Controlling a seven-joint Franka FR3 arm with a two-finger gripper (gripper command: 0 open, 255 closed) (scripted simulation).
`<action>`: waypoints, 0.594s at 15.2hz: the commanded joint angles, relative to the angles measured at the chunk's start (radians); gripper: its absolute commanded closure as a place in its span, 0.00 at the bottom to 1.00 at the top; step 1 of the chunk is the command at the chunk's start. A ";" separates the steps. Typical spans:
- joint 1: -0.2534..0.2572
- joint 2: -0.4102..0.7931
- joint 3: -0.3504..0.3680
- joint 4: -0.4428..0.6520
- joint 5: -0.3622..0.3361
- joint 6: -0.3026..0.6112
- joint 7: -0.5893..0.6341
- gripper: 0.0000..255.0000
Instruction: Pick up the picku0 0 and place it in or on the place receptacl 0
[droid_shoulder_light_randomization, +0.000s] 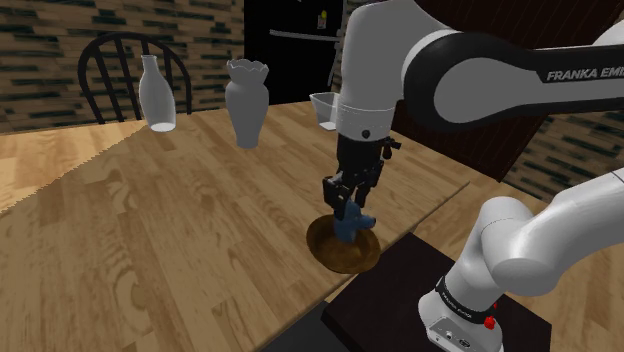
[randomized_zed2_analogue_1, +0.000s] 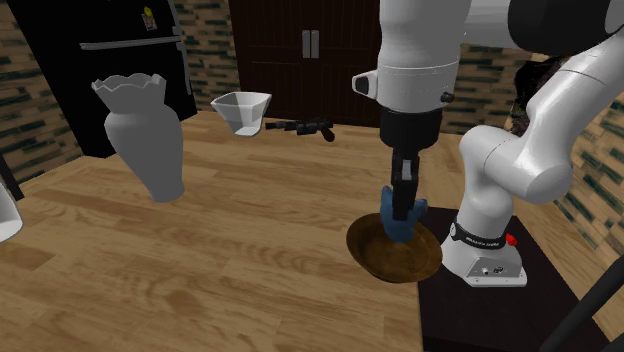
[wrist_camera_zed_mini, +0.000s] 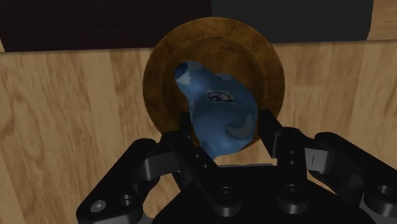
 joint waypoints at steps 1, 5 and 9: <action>0.002 -0.002 0.003 -0.029 0.003 0.027 -0.002 1.00; 0.003 0.003 0.010 -0.074 0.008 0.077 -0.002 1.00; 0.003 0.003 0.010 -0.074 0.008 0.077 -0.002 1.00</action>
